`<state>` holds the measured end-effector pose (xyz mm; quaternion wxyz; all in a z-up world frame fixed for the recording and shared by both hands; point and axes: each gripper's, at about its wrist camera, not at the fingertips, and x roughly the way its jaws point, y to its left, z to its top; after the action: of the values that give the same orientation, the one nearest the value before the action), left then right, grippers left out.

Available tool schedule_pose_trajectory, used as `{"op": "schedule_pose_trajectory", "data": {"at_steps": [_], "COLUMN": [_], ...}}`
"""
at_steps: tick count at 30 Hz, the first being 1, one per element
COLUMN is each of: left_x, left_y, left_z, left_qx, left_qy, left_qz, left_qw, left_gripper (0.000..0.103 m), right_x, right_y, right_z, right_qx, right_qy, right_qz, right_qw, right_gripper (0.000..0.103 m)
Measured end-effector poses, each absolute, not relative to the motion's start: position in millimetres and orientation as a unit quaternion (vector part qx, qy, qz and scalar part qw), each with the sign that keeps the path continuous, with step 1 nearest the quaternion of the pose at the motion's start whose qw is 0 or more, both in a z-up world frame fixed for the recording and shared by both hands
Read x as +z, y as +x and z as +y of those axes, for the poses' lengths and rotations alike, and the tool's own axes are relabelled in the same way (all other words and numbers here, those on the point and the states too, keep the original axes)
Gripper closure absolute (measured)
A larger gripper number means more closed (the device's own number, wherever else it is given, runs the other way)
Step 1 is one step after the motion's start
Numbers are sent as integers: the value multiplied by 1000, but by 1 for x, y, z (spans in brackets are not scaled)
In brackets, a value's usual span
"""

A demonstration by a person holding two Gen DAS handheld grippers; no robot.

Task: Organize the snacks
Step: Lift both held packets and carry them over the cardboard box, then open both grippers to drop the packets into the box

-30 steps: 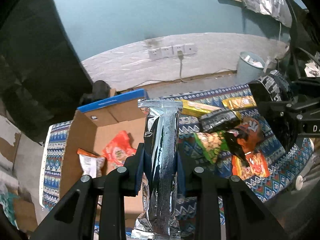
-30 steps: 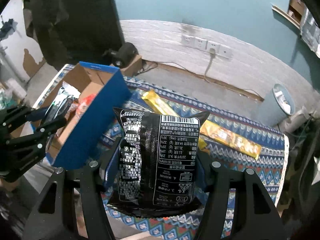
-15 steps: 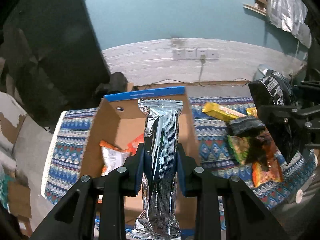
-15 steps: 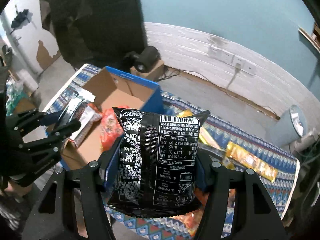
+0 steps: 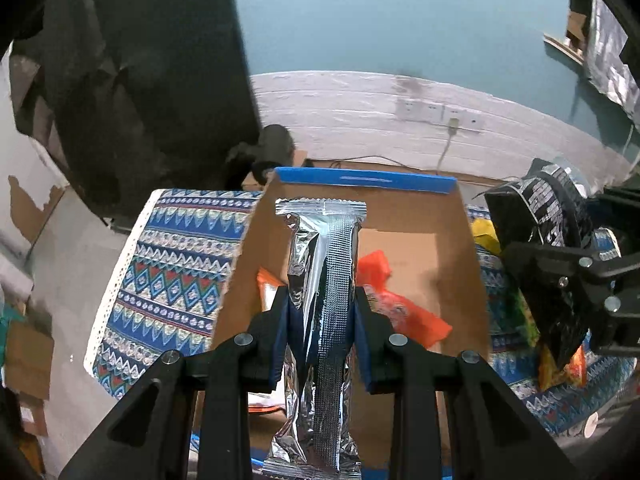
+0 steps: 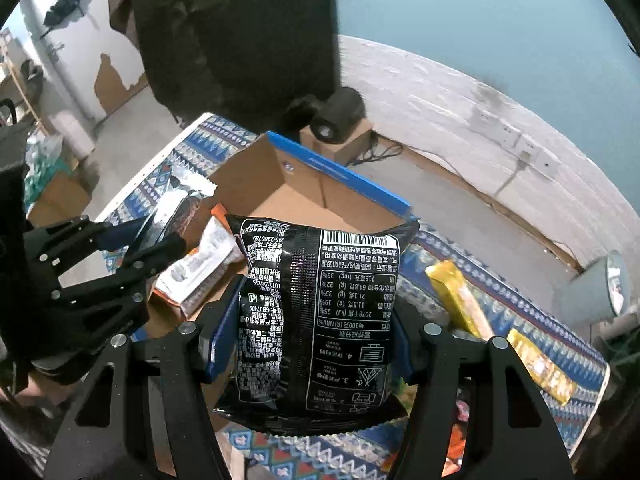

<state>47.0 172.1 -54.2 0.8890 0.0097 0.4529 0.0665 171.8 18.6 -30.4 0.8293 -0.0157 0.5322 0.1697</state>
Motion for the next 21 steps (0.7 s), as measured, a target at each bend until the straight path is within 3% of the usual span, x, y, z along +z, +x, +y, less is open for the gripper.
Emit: {"op": "schedule_pose_trajectory", "data": {"at_steps": [19, 21], "left_x": [-81, -79], "left_y": [60, 60], "left_z": [199, 199], "left_qx": [97, 100], "left_qy": [29, 29], "left_qz": [481, 479], "left_qw": [871, 872], "left_gripper": [73, 67], "right_x": [-62, -59], "right_y": [204, 203], "right_z": [51, 49], "right_qx": [208, 205], "right_qy": [-41, -45], "right_qz": [548, 543], "right_qw": [809, 813], "right_gripper": [39, 38]}}
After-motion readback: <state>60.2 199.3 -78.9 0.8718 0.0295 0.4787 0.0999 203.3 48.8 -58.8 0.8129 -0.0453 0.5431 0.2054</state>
